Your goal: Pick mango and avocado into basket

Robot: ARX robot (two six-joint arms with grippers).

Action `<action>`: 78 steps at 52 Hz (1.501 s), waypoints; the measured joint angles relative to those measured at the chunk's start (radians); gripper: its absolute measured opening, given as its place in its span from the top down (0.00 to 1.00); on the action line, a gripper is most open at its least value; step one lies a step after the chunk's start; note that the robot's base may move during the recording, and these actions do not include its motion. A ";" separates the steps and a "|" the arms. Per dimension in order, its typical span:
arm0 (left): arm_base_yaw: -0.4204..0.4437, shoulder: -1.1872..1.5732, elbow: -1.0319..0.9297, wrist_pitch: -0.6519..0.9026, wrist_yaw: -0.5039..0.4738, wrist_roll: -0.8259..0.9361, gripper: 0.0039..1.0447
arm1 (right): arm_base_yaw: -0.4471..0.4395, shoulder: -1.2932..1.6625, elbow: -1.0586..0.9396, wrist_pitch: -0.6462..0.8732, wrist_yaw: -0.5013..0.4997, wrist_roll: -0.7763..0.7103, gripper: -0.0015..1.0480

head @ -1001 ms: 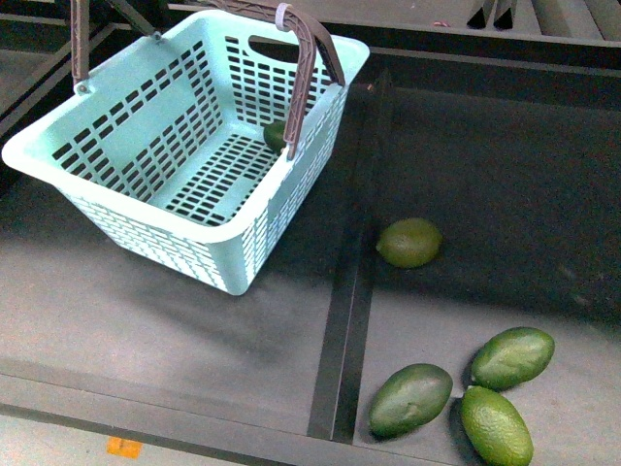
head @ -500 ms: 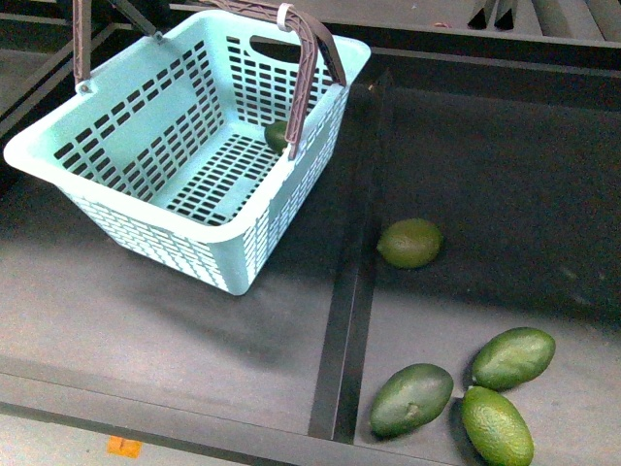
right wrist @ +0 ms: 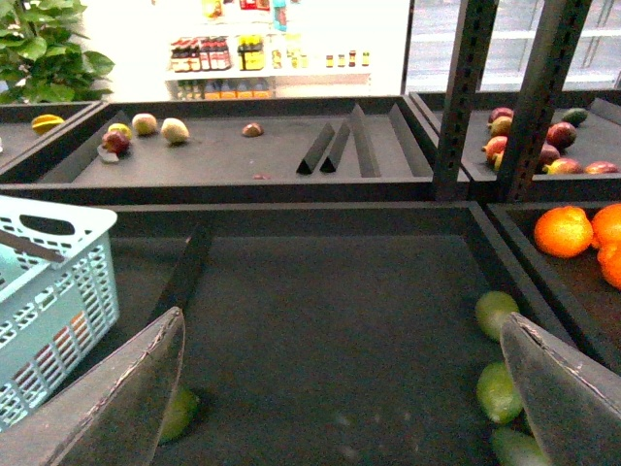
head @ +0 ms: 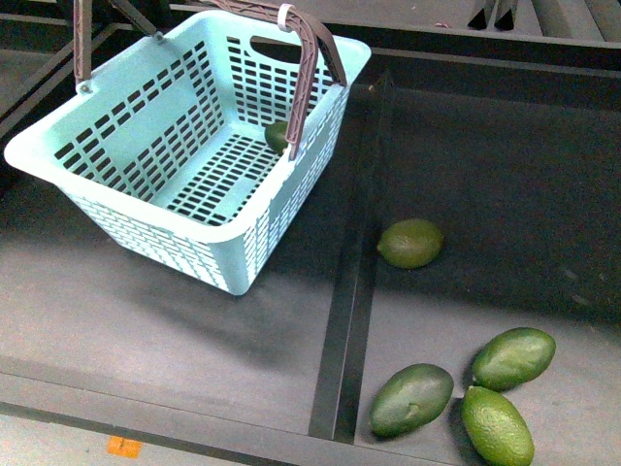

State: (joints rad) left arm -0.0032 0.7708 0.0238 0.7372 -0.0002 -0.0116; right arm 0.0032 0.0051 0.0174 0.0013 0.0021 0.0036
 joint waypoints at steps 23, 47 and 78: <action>0.000 -0.332 -0.008 -0.302 0.000 0.000 0.98 | 0.000 0.000 0.000 0.000 0.000 0.000 0.08; 0.000 -0.548 -0.009 -0.513 0.000 0.000 0.98 | 0.000 0.000 0.000 0.000 0.000 0.000 0.08; 0.000 -0.764 -0.008 -0.736 0.000 0.001 0.98 | 0.000 0.000 0.000 0.000 0.000 0.000 0.08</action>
State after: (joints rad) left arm -0.0032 0.0063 0.0154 0.0013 -0.0002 -0.0109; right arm 0.0032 0.0048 0.0174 0.0013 0.0017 0.0036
